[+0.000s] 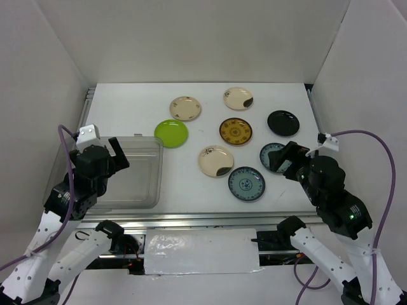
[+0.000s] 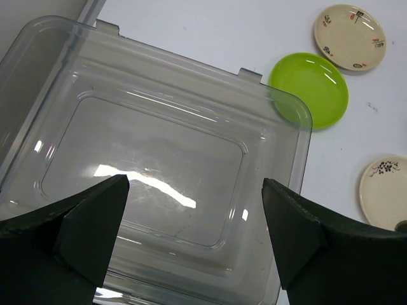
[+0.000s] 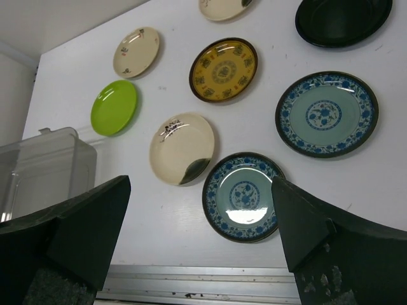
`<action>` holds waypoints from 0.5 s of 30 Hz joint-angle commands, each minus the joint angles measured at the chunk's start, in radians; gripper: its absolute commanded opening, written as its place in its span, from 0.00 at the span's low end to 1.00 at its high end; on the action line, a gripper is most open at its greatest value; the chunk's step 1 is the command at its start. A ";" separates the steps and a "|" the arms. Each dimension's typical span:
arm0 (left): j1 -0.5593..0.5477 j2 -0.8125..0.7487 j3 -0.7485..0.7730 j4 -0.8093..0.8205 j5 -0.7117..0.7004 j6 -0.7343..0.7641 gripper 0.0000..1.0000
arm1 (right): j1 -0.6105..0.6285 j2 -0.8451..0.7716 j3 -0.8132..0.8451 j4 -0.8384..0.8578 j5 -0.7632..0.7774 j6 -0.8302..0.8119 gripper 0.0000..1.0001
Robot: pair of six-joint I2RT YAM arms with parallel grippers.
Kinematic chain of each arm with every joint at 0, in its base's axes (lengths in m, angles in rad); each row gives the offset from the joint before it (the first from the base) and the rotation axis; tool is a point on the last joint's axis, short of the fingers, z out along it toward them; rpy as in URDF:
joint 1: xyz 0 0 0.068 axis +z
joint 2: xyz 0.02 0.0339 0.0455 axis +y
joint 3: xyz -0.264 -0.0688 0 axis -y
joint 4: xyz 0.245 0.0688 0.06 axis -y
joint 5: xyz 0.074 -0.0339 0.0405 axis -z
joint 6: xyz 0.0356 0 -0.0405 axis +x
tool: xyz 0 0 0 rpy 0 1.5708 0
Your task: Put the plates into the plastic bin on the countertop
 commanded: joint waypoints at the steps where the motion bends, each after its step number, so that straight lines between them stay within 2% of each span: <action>1: -0.002 -0.014 -0.007 0.035 -0.020 -0.021 0.99 | 0.008 -0.029 0.019 0.018 0.017 0.001 1.00; 9: -0.002 -0.019 -0.016 0.052 0.001 -0.006 0.99 | 0.008 -0.035 -0.019 0.069 -0.035 -0.005 1.00; 13: -0.004 -0.019 -0.021 0.059 0.006 -0.007 0.99 | 0.007 0.000 -0.079 0.179 -0.172 0.012 1.00; 15: -0.001 -0.016 -0.023 0.064 0.009 -0.007 0.99 | 0.007 0.038 -0.125 0.270 -0.315 0.003 1.00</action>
